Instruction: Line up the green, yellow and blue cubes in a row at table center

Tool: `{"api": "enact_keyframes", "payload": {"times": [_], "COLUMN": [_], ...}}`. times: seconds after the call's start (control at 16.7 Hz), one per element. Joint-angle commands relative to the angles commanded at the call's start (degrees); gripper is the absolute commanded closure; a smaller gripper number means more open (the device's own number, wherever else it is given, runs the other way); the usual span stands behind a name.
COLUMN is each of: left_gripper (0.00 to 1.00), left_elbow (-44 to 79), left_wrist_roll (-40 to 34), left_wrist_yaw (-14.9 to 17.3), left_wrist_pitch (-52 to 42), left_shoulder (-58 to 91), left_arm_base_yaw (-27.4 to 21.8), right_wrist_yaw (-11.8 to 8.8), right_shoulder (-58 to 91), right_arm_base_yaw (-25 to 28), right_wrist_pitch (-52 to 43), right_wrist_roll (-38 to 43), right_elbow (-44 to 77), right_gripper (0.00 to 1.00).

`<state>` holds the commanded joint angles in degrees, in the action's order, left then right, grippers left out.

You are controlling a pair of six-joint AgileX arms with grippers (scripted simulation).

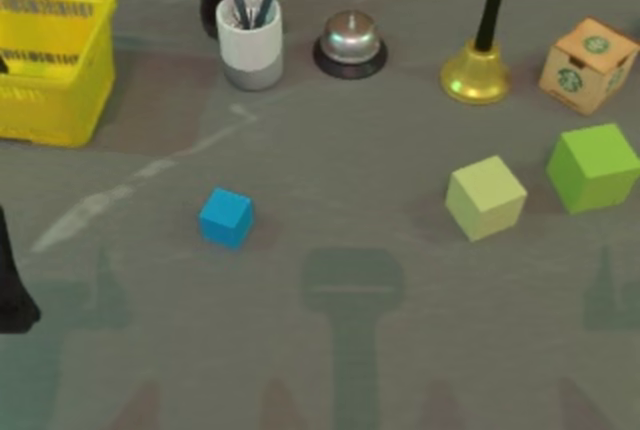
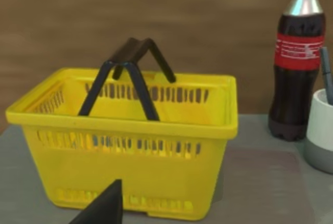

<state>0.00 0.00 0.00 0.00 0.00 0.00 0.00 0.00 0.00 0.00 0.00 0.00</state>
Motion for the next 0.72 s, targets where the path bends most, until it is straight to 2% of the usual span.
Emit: {"api": "enact_keyframes", "payload": {"times": [0.36, 0.72], "left_gripper": [0.0, 0.0], "left_elbow": [5.76, 28.77], "left_wrist_roll": [-0.2, -0.75], "left_wrist_yaw": [0.16, 0.05], "left_wrist_pitch": [-3.92, -18.74], "left_shoulder": [5.91, 32.53], "left_arm_base_yaw": [-1.64, -7.02], "right_wrist_yaw": [0.0, 0.0], "right_shoulder": [0.0, 0.0], "right_arm_base_yaw": [0.0, 0.0], "right_wrist_pitch": [0.0, 0.0], "right_wrist_roll": [0.0, 0.0], "right_elbow": [0.0, 0.0], "right_gripper": [0.0, 0.0]}}
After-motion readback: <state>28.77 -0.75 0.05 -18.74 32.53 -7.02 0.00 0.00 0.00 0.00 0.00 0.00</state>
